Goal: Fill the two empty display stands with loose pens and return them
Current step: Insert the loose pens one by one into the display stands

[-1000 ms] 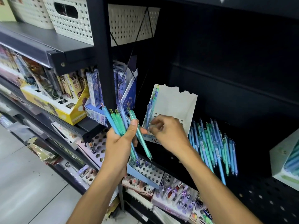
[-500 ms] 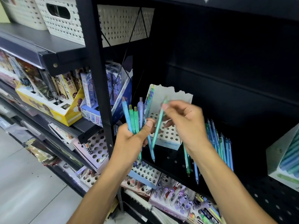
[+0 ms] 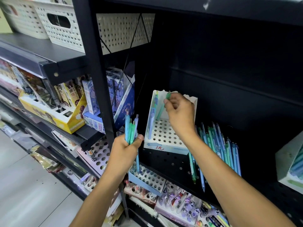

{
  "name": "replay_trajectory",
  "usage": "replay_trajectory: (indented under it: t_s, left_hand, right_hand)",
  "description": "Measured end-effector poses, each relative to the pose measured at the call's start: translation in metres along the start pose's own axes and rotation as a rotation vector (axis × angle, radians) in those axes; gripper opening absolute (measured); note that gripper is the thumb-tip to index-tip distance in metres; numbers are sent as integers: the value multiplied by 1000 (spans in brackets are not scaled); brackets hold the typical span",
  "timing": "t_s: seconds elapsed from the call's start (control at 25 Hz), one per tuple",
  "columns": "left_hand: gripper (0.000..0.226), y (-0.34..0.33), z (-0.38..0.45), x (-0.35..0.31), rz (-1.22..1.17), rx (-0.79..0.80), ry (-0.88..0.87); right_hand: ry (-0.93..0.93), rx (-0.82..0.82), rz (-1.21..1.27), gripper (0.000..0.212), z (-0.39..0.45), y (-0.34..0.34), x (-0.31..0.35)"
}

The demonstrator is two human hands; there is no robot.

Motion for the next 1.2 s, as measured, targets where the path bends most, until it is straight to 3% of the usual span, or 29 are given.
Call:
replay_trajectory:
  t_s: [0.08,0.2,0.32,0.4,0.48,0.52,0.64,0.76,0.88,1.04,1.12,1.2]
  left_hand:
    - [20,0,-2,3,17,10,3]
    - [34,1,-6,3,-22,-25,8]
    - [26,2,-10,-10,-108,-40,2]
    - [23,-6,-12,-23,-205,52,-1]
    - [20,-16,-15,-31,-295,148,-3]
    - [19,-21,-16,-35,-328,185,-3]
    - [18,-36,-22,-43,-385,290,-18]
    - [19,-54,-30,-51,-384,405,-46]
    - [25,-54,-30,-48,-369,362,-11]
    - [16,-14,-18,-39,-342,41,-19]
    - [16,-4,-16,-36,-347,-23,-29]
    - [16,-4,-17,-34,-345,-28,-23]
  right_hand:
    - [21,29,-70,12,1,-4,-2]
    - [-10,120,-120,12,9,-15,-9]
    - [-59,222,-223,10,11,-27,-16]
    - [-33,64,-247,10,0,-5,-3]
    - [32,-13,-7,13,-24,13,19]
    - [43,85,142,14,-36,10,27]
    - [-43,612,371,13,-76,-20,41]
    - [-204,786,458,18,-86,-20,31]
    - [-248,578,462,18,-69,3,19]
    - [-209,-1,487,6,-28,61,6]
    - [-125,-108,396,12,-14,65,7]
    - [-82,-103,313,13,-8,46,5]
Point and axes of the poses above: each hand's wrist, its own z-axis towards the middle knuckle, its own y-axis out of the back of the hand, x = y × z, the point moved 10 cm from there along z, towards the middle knuckle, and after that the axes turned 3 degrees about -y, right-handed, at the moved point
